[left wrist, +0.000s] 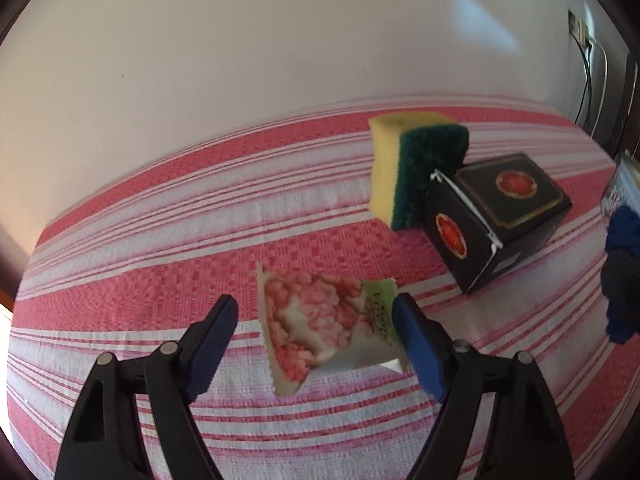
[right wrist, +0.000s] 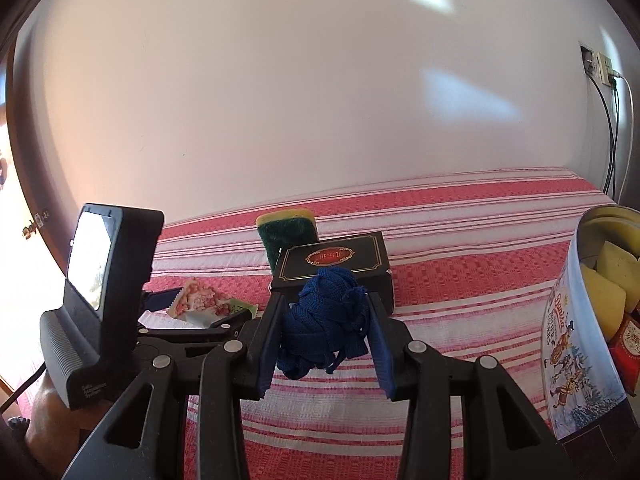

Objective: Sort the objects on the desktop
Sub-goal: 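Grasp the white-pink snack packet with the left gripper while the right gripper lifts the blue ball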

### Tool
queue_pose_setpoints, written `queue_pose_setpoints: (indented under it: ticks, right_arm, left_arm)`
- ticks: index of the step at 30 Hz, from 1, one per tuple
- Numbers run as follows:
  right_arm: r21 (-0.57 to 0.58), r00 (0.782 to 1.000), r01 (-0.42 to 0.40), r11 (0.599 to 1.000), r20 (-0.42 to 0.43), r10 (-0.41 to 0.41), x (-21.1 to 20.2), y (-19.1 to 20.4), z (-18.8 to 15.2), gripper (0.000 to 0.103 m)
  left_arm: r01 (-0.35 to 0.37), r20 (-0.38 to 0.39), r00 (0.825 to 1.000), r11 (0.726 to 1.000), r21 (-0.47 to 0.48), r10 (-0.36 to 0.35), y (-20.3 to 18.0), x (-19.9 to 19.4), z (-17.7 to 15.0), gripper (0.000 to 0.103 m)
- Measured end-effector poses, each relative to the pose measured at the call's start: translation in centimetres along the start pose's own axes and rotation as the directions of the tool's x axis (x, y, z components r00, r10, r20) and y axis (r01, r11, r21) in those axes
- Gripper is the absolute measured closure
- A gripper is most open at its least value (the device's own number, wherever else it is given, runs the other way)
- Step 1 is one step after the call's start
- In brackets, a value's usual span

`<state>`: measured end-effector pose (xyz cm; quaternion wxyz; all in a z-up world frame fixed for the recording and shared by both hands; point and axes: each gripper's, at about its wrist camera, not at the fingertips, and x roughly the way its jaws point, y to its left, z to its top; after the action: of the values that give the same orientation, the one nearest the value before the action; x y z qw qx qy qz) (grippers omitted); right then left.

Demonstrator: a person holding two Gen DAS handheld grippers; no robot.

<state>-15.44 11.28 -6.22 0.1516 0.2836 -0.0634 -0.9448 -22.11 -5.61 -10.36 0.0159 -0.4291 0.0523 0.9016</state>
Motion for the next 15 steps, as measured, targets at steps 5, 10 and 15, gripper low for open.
queue_pose_setpoints:
  ticks: [5,10,15]
  right_arm:
    - [-0.007,1.0,-0.005,1.0,-0.006,0.005,0.2,0.6,0.3,0.06]
    - [0.001,1.0,0.01,1.0,-0.006,-0.01,0.4,0.5,0.2,0.06]
    - [0.011,1.0,0.014,1.0,-0.003,-0.014,0.6,0.3,0.2,0.06]
  left_arm:
    - [0.073,-0.021,0.997,0.994,-0.076,-0.074,1.3,0.4,0.0,0.032]
    - [0.098,0.008,0.995,0.995,0.01,-0.098,-0.7,-0.7,-0.3,0.071]
    - [0.175,0.108,0.979,0.984,-0.027,-0.171,0.7,-1.9,-0.3,0.081]
